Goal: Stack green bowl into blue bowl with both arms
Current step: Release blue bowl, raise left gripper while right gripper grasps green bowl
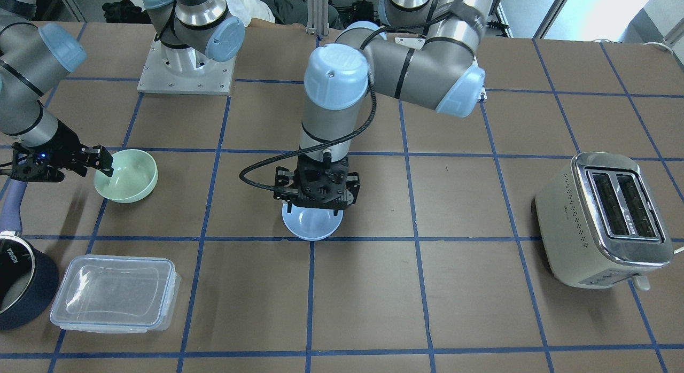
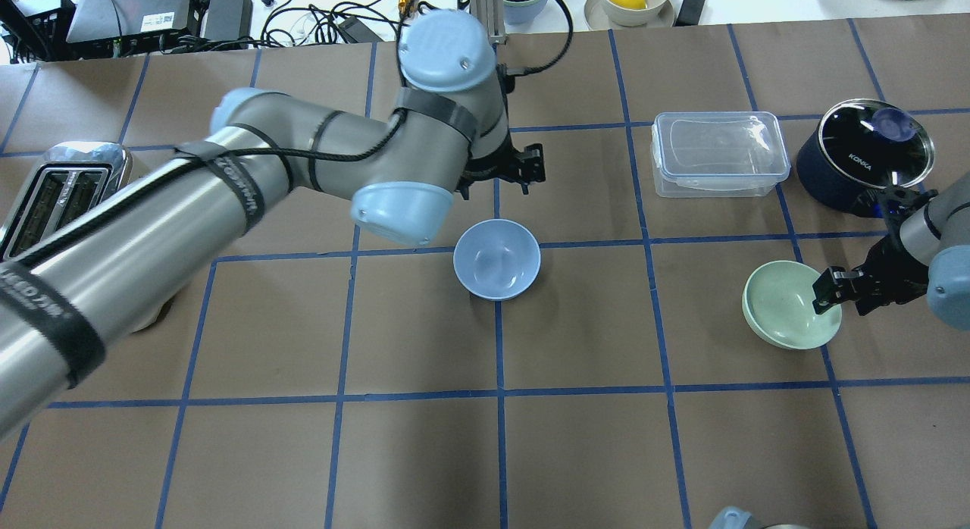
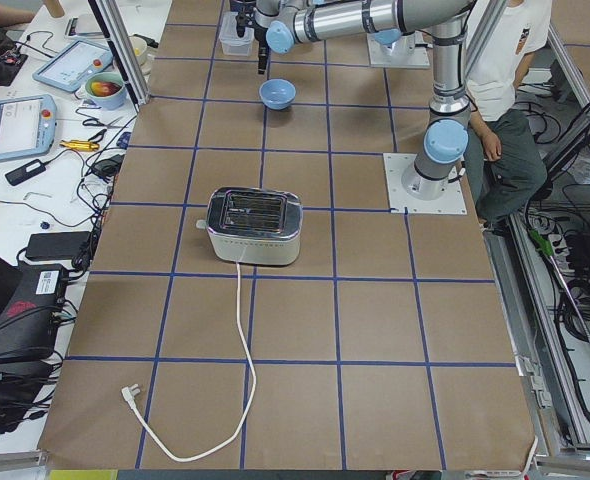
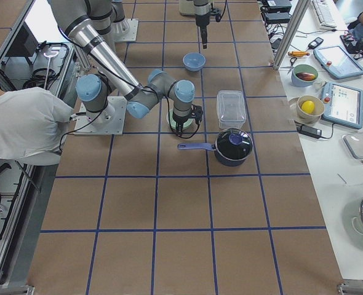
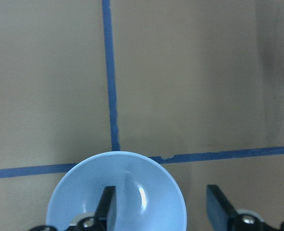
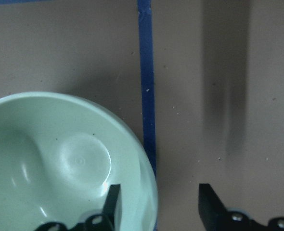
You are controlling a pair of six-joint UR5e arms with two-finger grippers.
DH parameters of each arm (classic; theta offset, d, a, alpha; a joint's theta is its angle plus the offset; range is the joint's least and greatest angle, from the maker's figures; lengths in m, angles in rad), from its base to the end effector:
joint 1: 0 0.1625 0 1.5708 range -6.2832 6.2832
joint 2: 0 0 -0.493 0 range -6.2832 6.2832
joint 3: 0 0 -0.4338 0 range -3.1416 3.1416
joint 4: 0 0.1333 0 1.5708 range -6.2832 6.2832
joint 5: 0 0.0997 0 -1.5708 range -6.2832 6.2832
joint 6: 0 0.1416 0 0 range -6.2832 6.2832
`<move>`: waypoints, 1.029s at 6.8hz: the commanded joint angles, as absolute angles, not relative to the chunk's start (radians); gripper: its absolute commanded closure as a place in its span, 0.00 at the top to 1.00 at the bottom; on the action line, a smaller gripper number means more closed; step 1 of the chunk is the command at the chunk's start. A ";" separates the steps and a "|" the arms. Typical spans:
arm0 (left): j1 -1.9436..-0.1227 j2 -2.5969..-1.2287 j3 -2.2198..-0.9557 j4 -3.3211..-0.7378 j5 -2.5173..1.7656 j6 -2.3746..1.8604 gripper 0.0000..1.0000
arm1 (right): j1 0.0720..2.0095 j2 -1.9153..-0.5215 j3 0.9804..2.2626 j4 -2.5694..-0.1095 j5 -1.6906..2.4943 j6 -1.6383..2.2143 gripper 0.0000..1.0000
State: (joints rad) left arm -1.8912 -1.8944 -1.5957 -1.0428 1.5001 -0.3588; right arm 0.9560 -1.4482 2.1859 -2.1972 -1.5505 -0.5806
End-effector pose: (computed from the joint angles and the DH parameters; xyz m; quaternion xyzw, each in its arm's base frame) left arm -0.3526 -0.6077 0.3606 0.0159 -0.9952 0.0727 0.0630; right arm -0.1568 -0.4581 0.2083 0.0176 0.9982 0.0403 0.0397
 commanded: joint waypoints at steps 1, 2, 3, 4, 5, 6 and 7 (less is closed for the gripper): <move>-1.693 -1.748 -1.521 -1.348 1.457 -0.150 1.00 | 0.956 -1.445 2.186 -2.200 -1.548 -0.580 0.00; -1.608 -1.661 -1.502 -1.485 1.465 -0.071 1.00 | 0.960 -1.457 2.187 -2.197 -1.546 -0.575 0.00; -1.517 -1.594 -1.499 -1.567 1.466 0.048 1.00 | 0.965 -1.462 2.177 -2.194 -1.539 -0.566 0.00; -1.475 -1.544 -1.512 -1.598 1.466 0.117 1.00 | 0.988 -1.474 2.160 -2.178 -1.481 -0.557 0.00; -1.476 -1.526 -1.513 -1.582 1.463 0.114 1.00 | 1.061 -1.497 2.131 -2.101 -1.412 -0.482 0.00; -1.477 -1.523 -1.525 -1.586 1.476 0.114 1.00 | 1.156 -1.506 2.078 -2.047 -1.367 -0.398 0.00; -1.476 -1.551 -1.554 -1.541 1.547 0.112 1.00 | 1.249 -1.506 2.047 -2.042 -1.362 -0.276 0.00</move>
State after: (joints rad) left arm -1.4789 -1.5355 -1.5277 -1.5725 1.4904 0.1096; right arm 1.1397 -1.5004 2.0908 -2.0713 -1.3895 -0.4032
